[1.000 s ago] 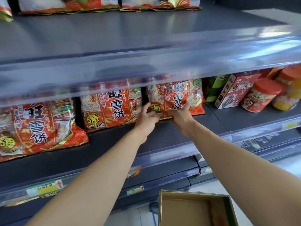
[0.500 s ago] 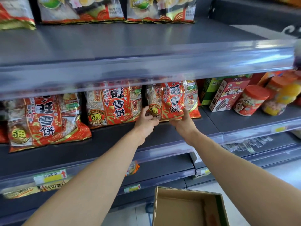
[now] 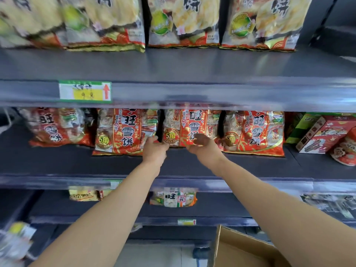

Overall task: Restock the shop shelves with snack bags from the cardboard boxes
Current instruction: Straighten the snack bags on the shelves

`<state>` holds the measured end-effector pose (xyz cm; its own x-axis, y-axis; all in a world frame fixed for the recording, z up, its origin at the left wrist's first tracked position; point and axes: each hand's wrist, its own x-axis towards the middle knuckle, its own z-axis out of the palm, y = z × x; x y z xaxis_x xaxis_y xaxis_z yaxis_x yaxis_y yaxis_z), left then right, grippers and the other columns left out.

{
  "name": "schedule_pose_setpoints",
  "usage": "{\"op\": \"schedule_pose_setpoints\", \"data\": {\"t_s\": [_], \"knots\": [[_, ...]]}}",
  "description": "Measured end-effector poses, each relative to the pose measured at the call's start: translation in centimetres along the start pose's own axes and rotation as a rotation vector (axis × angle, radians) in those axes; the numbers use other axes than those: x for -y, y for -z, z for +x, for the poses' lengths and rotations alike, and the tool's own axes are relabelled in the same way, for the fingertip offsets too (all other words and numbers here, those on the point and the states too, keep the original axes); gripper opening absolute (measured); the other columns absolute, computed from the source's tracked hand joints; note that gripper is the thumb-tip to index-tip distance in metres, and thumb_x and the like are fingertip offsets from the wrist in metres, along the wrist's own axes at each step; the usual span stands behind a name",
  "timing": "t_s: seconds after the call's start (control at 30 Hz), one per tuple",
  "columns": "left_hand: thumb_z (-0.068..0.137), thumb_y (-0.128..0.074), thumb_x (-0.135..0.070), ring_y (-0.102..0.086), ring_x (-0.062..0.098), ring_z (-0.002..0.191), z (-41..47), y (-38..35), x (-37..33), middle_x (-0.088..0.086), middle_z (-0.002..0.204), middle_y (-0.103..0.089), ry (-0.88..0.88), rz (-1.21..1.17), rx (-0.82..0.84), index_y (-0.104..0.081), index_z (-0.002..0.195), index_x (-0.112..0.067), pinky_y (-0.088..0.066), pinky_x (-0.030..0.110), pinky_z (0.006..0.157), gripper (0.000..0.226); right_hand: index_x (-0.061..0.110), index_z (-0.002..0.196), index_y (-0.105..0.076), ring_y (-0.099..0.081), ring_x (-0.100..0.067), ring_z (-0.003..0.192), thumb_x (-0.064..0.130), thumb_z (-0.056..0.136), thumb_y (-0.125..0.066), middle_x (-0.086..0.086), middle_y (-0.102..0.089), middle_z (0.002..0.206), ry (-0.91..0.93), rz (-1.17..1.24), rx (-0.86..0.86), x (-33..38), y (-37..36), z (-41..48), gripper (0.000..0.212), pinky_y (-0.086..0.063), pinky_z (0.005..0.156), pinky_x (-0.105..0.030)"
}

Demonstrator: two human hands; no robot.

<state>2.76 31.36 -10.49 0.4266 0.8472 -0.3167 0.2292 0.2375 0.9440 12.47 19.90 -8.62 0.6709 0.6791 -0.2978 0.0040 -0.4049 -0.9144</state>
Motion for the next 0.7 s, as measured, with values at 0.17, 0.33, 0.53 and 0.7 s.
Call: {"op": "schedule_pose_setpoints", "data": {"t_s": [0.17, 0.33, 0.53, 0.7], "knots": [[0.087, -0.063, -0.005, -0.056, 0.016, 0.073, 4.7, 8.6, 0.9, 0.007, 0.101, -0.06, 0.086, -0.153, -0.249, -0.044, 0.13, -0.009, -0.053, 0.036, 0.076, 0.047, 0.013, 0.137, -0.042, -0.058, -0.024, 0.095, 0.019, 0.094, -0.058, -0.003, -0.058, 0.11, -0.185, 0.249, 0.147, 2.0, -9.1, 2.6, 0.046, -0.048, 0.075, -0.027], [0.088, -0.066, -0.017, -0.057, 0.028, 0.113, 9.5, 12.9, 2.3, 0.008, 0.132, -0.054, 0.228, -0.171, -0.129, -0.035, 0.14, -0.017, -0.055, 0.036, 0.071, 0.061, 0.015, 0.135, -0.047, -0.044, -0.028, 0.128, 0.022, 0.097, -0.053, -0.001, -0.041, 0.145, -0.33, 0.427, 0.226, 1.8, -15.9, 5.6, 0.039, -0.049, 0.085, -0.034], [0.091, -0.061, -0.012, -0.056, 0.025, 0.116, 13.4, 13.2, 1.1, 0.005, 0.13, -0.058, 0.182, -0.222, 0.02, -0.045, 0.134, -0.017, -0.048, 0.04, 0.08, 0.046, 0.029, 0.129, -0.047, -0.047, -0.01, 0.075, 0.015, 0.098, -0.047, 0.003, -0.059, 0.119, -0.243, 0.587, 0.146, 2.0, -18.4, 9.0, 0.034, -0.042, 0.067, -0.023], [0.09, -0.062, -0.013, -0.052, 0.027, 0.121, 14.5, 13.4, 1.2, 0.006, 0.136, -0.053, 0.152, -0.215, 0.108, -0.04, 0.136, -0.018, -0.047, 0.042, 0.084, 0.051, 0.028, 0.122, -0.051, -0.057, -0.01, 0.095, 0.015, 0.096, -0.05, 0.004, -0.063, 0.115, -0.2, 0.525, 0.147, 1.7, -19.2, 9.8, 0.03, -0.041, 0.078, -0.027]]}}
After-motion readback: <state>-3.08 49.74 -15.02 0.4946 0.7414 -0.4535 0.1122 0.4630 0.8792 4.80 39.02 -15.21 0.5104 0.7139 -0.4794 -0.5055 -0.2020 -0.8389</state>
